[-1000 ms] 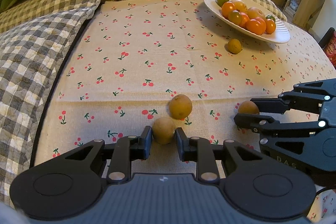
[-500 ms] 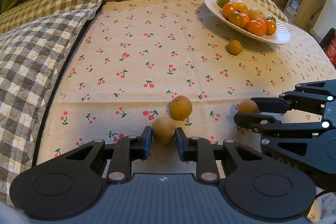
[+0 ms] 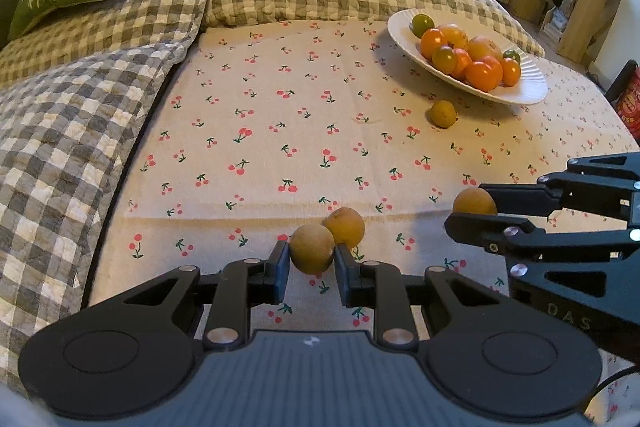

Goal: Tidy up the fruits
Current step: 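Grasp a brown fruit with left tool while right tool grasps another brown fruit, then carry both brown fruits onto the white plate and open both tools, then withdraw both tools from the plate toward the last brown fruit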

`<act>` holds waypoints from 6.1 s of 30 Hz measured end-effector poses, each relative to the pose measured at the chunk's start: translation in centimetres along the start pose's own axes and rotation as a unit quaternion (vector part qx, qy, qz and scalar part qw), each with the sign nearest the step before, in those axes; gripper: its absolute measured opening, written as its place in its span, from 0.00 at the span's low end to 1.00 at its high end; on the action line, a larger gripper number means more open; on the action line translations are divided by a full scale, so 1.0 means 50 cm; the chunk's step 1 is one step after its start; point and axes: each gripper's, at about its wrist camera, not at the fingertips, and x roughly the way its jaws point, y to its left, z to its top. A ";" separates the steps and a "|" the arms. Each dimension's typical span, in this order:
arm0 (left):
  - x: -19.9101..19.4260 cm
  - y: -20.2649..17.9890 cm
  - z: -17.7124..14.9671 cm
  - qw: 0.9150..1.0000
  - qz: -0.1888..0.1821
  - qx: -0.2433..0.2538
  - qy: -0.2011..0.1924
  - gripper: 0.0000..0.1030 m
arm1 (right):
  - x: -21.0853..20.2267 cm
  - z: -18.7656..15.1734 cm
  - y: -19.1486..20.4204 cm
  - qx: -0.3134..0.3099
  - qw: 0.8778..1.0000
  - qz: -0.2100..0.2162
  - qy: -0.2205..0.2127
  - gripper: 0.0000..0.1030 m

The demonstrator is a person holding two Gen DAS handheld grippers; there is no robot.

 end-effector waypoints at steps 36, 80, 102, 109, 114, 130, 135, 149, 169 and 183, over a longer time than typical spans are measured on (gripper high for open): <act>-0.050 -0.062 0.092 0.997 -0.037 -0.033 -0.066 0.14 | -0.091 0.042 -0.075 0.067 0.994 -0.002 -0.085 0.22; 0.145 -0.185 0.303 0.989 -0.120 -0.072 -0.039 0.14 | -0.045 0.042 -0.427 0.305 0.946 -0.019 -0.111 0.22; 0.209 -0.173 0.386 0.982 -0.146 -0.097 -0.068 0.14 | 0.025 0.075 -0.493 0.349 0.930 -0.017 -0.113 0.23; 0.235 -0.202 0.410 0.979 -0.159 -0.084 -0.100 0.14 | 0.051 0.087 -0.514 0.335 0.935 -0.040 -0.113 0.23; 0.266 -0.218 0.412 0.978 -0.165 -0.066 -0.109 0.15 | 0.062 0.101 -0.517 0.321 0.939 -0.038 -0.121 0.23; 0.300 -0.229 0.401 0.980 -0.172 -0.050 -0.087 0.18 | 0.105 0.090 -0.521 0.334 0.937 -0.024 -0.102 0.26; 0.288 -0.221 0.409 0.978 -0.178 -0.063 -0.090 0.21 | 0.088 0.091 -0.523 0.349 0.930 -0.019 -0.114 0.29; 0.209 -0.191 0.412 0.983 -0.140 -0.054 -0.105 0.41 | 0.038 0.104 -0.474 0.337 0.933 -0.020 -0.124 0.42; 0.081 -0.134 0.330 0.994 0.002 -0.020 -0.112 0.85 | -0.019 0.107 -0.326 0.259 0.961 -0.042 -0.084 0.78; 0.011 -0.029 0.216 0.993 0.012 -0.077 -0.089 0.91 | -0.046 0.085 -0.211 0.221 0.974 -0.010 -0.046 0.85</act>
